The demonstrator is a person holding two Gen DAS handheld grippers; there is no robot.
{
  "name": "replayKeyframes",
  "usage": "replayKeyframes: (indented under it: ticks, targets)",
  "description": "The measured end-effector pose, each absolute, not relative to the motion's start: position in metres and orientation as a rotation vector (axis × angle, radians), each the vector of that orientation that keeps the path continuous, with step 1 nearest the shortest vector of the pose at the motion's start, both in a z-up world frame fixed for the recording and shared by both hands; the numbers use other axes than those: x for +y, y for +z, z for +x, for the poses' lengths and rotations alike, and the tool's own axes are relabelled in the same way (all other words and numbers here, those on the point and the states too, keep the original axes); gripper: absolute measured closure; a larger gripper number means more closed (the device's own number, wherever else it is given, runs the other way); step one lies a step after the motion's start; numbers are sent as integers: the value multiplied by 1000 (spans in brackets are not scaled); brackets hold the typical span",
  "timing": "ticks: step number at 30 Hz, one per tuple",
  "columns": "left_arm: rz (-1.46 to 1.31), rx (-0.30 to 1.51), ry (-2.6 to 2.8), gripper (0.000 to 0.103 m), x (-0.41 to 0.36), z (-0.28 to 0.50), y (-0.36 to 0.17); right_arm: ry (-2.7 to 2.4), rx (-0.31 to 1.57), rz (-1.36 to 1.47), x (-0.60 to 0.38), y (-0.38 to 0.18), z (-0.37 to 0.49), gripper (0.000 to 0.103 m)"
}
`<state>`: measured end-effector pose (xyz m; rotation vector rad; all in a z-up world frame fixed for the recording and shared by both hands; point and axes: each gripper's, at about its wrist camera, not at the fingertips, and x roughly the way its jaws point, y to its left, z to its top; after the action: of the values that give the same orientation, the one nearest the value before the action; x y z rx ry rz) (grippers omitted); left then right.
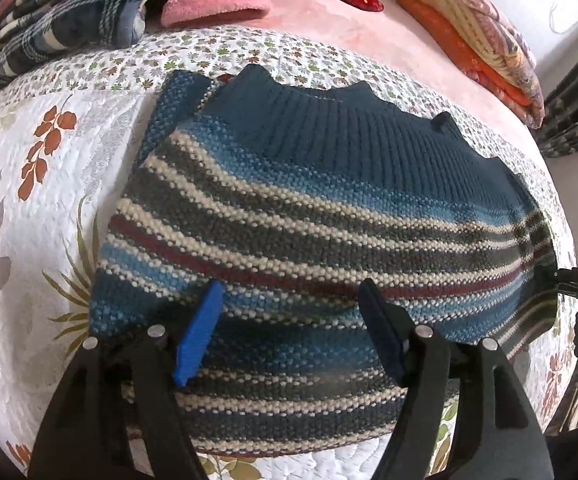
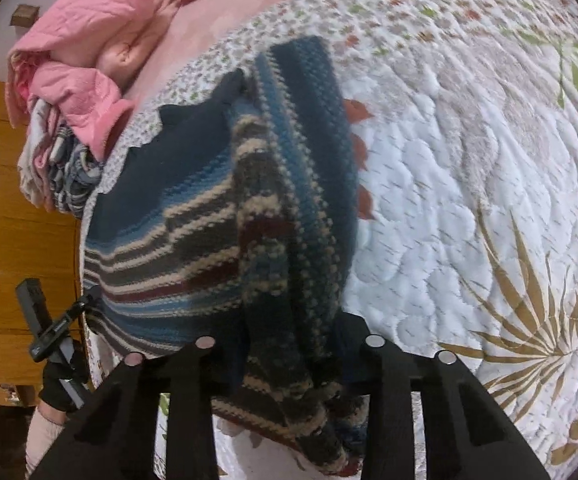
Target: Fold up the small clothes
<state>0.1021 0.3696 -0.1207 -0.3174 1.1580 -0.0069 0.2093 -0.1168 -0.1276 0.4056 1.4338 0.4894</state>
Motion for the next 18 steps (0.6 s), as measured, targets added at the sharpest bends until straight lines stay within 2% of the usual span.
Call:
replayKeyframes:
  ticks: [18]
  targets:
    - [-304,1164,-17,33,372,102,-123,464,1441,388,-119,-135,209,71]
